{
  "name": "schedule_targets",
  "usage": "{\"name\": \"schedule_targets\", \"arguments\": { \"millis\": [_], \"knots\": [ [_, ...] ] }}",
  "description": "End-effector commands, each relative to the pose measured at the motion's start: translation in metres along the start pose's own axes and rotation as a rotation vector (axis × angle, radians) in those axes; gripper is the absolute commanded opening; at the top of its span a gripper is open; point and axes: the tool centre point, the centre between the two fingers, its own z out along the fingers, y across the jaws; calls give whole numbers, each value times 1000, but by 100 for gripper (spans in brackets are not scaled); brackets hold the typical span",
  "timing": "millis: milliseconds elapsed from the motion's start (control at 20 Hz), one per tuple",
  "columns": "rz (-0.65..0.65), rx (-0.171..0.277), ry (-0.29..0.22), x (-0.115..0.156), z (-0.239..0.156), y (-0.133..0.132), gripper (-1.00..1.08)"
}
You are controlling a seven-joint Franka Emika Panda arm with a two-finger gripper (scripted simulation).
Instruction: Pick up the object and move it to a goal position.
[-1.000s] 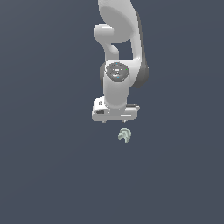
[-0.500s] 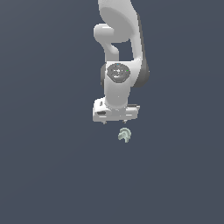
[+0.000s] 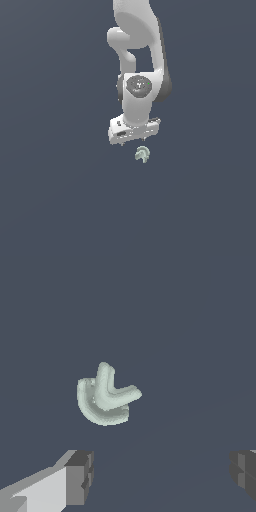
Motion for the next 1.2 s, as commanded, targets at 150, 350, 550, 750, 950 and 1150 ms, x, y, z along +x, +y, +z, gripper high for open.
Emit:
{"name": "schedule_targets", "arguments": {
  "millis": [150, 350, 550, 750, 950, 1150],
  "knots": [
    [-161, -3, 7, 5, 7, -8, 100],
    [-285, -4, 13, 9, 12, -14, 100],
    [-408, -6, 20, 13, 17, -20, 100],
    [-531, -8, 27, 17, 22, -26, 100],
    [-649, -10, 35, 21, 26, -32, 100],
    [-742, -12, 42, 24, 29, -38, 100]
  ]
}}
